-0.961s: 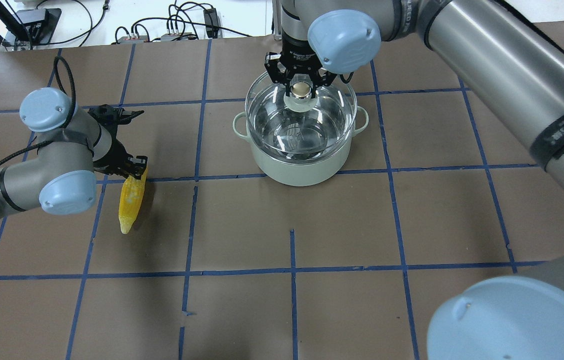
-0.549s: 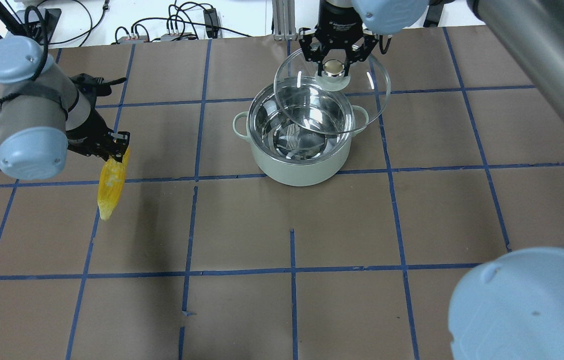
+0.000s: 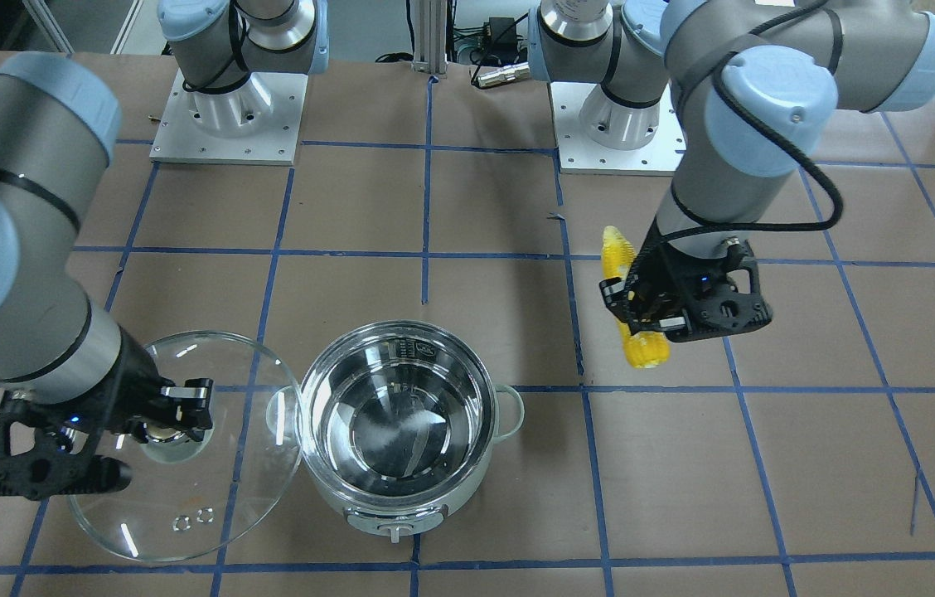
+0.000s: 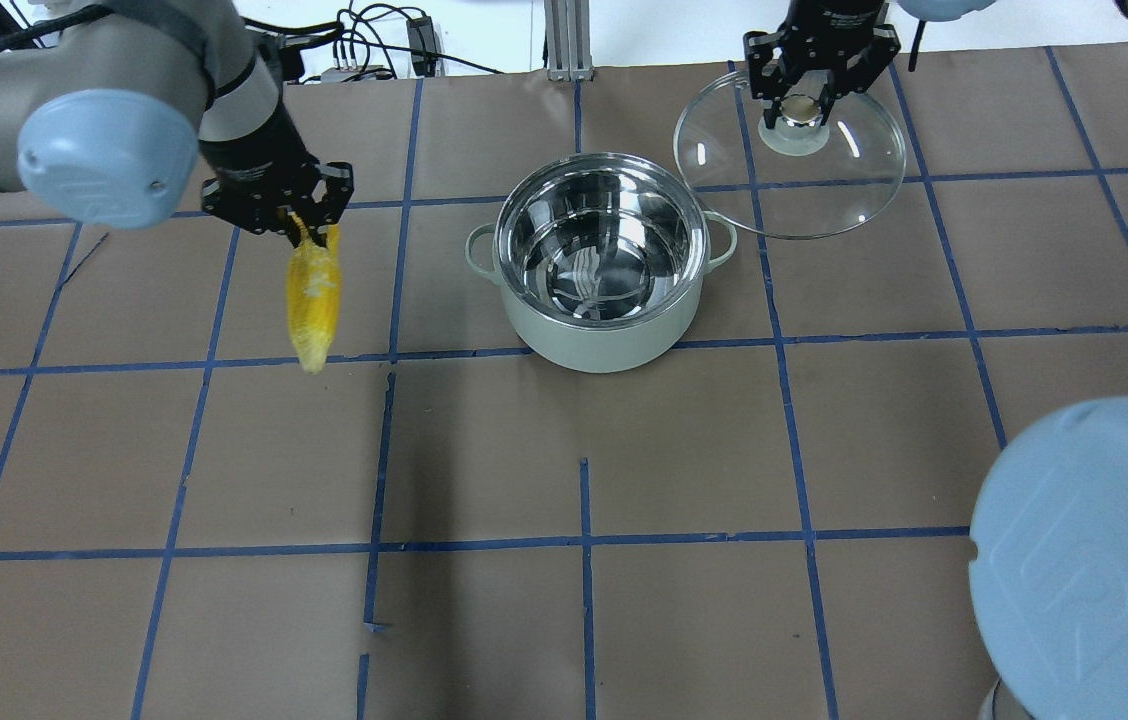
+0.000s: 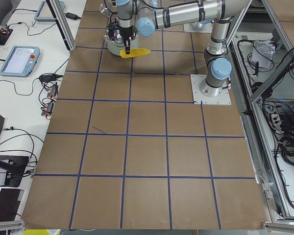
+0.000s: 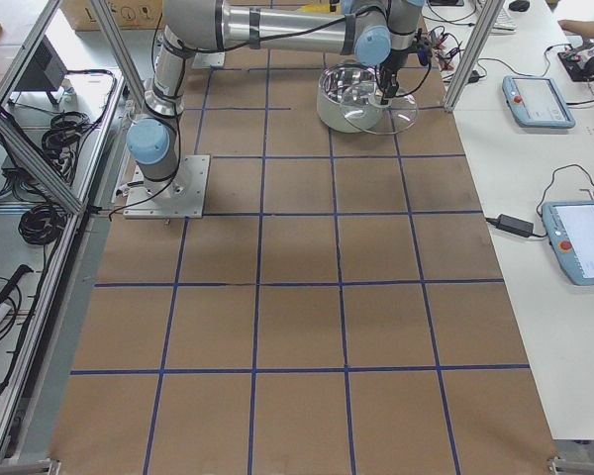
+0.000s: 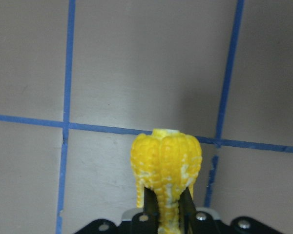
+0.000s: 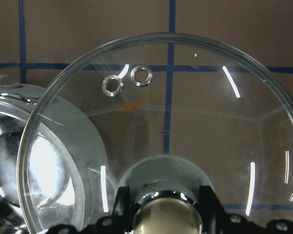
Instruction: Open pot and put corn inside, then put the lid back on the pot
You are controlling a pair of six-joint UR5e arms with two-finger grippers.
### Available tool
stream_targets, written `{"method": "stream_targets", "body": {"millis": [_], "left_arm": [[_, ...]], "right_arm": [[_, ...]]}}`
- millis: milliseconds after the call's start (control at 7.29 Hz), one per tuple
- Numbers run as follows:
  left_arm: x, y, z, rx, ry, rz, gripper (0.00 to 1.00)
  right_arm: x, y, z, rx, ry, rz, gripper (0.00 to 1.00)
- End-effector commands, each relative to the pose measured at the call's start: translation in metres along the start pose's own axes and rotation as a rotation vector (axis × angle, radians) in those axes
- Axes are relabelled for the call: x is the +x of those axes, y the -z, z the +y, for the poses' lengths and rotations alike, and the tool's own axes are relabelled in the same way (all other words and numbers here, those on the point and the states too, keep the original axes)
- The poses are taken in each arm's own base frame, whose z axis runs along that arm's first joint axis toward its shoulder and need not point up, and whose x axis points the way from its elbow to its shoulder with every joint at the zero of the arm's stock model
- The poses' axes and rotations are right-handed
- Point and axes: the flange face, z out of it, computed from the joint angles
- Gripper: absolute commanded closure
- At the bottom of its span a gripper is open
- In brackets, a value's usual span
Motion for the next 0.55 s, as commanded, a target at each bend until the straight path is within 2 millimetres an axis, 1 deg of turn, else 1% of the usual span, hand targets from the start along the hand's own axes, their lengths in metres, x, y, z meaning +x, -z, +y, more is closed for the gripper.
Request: {"method": "stream_targets", "body": {"millis": [0, 137, 275, 412], "left_arm": [[0.102, 0.001, -0.012, 0.021, -0.036, 0.008, 0.98], [0.140, 0.001, -0.016, 0.038, -0.058, 0.017, 0.98], [0.173, -0.005, -0.017, 0.042, -0.102, 0.028, 0.98], [0.196, -0.012, -0.018, 0.046, -0.130, 0.034, 0.98]], "right_arm": [[0.034, -0.017, -0.006, -0.029, 0.025, -0.003, 0.73], [0.034, -0.021, -0.005, -0.039, 0.023, -0.002, 0.72], [0.035, -0.023, -0.005, -0.042, 0.021, -0.004, 0.73], [0.035, -0.021, -0.004, -0.039, 0.018, -0.004, 0.73]]}}
